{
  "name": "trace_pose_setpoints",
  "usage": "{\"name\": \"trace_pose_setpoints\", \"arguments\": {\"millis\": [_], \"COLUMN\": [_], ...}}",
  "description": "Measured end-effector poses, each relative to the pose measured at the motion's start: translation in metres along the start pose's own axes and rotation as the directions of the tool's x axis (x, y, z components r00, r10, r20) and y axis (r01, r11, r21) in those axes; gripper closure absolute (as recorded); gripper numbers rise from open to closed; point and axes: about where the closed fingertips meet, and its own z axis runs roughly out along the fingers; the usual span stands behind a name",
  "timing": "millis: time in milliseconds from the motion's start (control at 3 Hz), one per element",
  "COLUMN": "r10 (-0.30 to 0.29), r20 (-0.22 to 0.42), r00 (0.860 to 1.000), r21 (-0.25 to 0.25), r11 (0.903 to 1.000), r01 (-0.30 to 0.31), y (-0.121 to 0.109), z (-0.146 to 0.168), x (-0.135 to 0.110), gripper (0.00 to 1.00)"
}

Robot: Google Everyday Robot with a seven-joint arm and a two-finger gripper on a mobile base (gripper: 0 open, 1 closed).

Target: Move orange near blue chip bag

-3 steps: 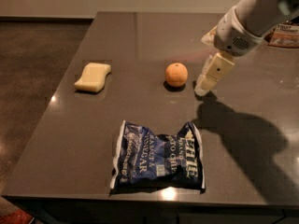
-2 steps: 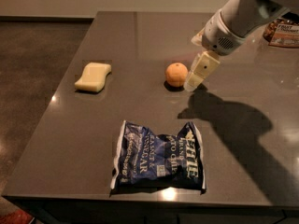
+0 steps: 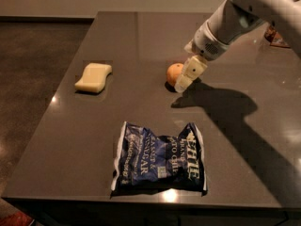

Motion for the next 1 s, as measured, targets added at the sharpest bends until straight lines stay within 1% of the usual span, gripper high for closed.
{"name": "trace_pose_setpoints", "arguments": {"millis": [333, 667, 1000], "r10": [0.008, 0.0, -0.013], "r20": [0.004, 0.018, 0.033], "r00": [1.0, 1.0, 0.999], "r21": [-0.021, -0.033, -0.04], "r11": [0.9998, 0.9995, 0.9991], "r01": [-0.007, 0.001, 0.014], "y": [0.003, 0.013, 0.023], "z": [0.013, 0.013, 0.008], "x": [-0.002, -0.006, -0.008], "gripper": [0.08, 0.39, 0.62]}}
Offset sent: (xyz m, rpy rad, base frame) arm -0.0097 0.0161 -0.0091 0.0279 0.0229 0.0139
